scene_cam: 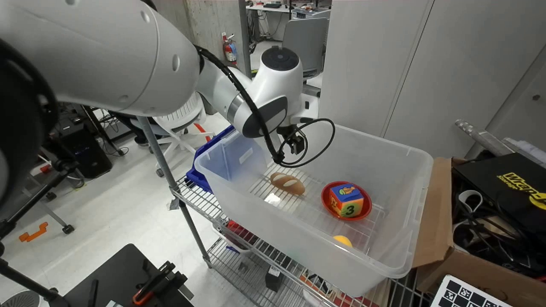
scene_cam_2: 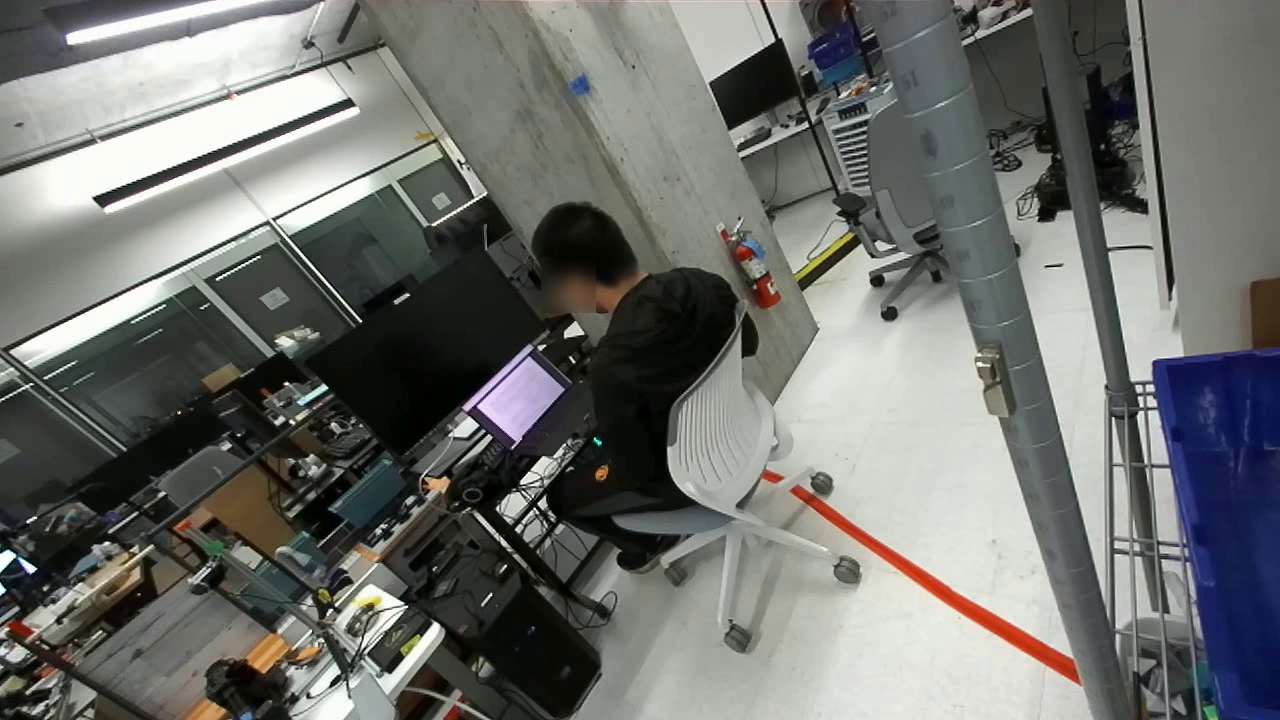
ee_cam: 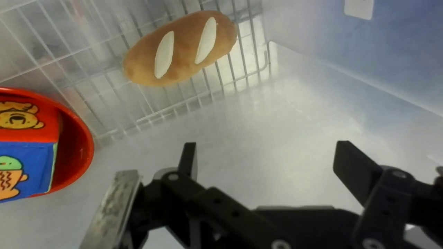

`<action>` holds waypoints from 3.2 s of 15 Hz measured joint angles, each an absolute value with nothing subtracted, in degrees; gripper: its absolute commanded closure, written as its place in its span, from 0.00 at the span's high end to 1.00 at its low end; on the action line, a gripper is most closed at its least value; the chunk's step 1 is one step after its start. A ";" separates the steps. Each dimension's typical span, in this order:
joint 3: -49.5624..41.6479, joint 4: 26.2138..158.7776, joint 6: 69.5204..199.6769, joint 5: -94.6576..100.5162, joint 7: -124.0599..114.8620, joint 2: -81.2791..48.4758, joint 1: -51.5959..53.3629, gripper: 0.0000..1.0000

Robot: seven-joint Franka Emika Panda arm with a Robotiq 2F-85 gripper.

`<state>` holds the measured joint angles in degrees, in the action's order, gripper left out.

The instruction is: Remove the brown object from the basket.

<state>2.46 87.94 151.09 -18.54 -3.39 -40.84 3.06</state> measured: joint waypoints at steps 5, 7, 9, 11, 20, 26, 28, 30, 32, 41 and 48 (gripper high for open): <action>2.20 82.11 151.09 -17.79 -5.91 -49.01 3.06 1.00; 1.78 80.30 151.09 -17.17 -7.26 -51.92 3.04 1.00; 1.46 78.63 151.09 -17.09 -8.47 -54.31 3.03 1.00; 1.36 76.88 151.08 -17.07 -9.86 -56.31 3.04 1.00; -1.52 71.30 149.35 -15.32 -18.54 -62.14 4.12 0.35; -4.94 67.50 146.36 -12.33 -24.33 -64.77 5.54 0.00; -5.00 66.72 144.35 -11.81 -24.82 -64.75 6.15 0.03; -4.87 66.45 142.91 -10.84 -24.77 -64.21 7.26 0.03; -4.50 67.17 142.49 -10.10 -24.70 -62.24 8.95 0.03; -7.46 78.55 128.91 -3.15 -33.40 -38.93 15.56 0.03; 0.03 82.70 125.22 -3.41 -34.90 -28.91 16.31 0.03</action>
